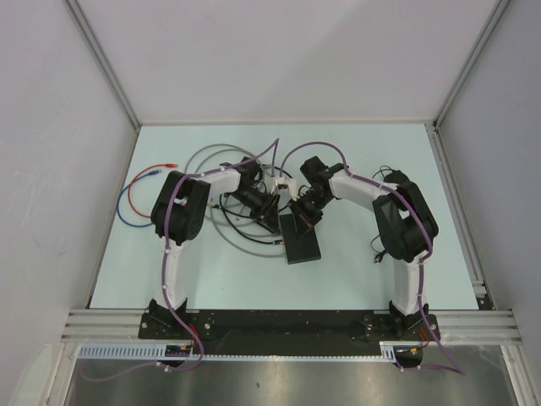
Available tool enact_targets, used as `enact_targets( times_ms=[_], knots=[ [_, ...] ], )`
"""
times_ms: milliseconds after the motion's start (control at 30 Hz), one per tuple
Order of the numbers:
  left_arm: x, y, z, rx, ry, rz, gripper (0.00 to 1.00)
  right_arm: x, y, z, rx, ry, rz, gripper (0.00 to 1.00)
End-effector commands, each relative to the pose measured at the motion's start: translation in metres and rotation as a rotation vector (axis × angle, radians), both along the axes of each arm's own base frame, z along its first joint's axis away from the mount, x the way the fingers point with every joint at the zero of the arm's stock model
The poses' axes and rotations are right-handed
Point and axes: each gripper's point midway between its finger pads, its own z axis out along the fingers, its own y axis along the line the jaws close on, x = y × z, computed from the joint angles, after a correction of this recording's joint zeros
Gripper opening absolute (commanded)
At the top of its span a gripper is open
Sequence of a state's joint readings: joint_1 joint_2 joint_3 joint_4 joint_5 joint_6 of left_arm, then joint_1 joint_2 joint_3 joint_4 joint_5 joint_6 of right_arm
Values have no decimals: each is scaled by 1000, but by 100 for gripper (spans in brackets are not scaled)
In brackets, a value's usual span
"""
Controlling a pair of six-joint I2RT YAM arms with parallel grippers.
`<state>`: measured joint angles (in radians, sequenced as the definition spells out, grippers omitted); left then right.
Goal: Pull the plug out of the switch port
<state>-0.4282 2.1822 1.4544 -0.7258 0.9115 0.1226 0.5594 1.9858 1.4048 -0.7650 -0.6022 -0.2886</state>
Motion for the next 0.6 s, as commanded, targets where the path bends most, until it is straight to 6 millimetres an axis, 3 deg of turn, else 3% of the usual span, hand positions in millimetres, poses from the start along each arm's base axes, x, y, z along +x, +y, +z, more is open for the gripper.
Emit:
enact_targets(
  times_ms=[0,167,367,400,567],
  knots=[
    [-7,-6,-24,88,-24,-55,40,0,-2,-5,-28,-17,5,0],
    [-11,-6,-36,132,-14,-66,35,1,-2,-3,-28,-24,6,0],
    [-10,1,-44,187,-20,-55,11,1,-2,-1,-24,-29,4,0],
    [-8,3,-48,214,-26,-46,3,1,-2,-2,-26,-29,5,0],
    [-11,3,-41,199,-12,-65,0,1,-2,-2,-24,-29,4,0]
  ],
)
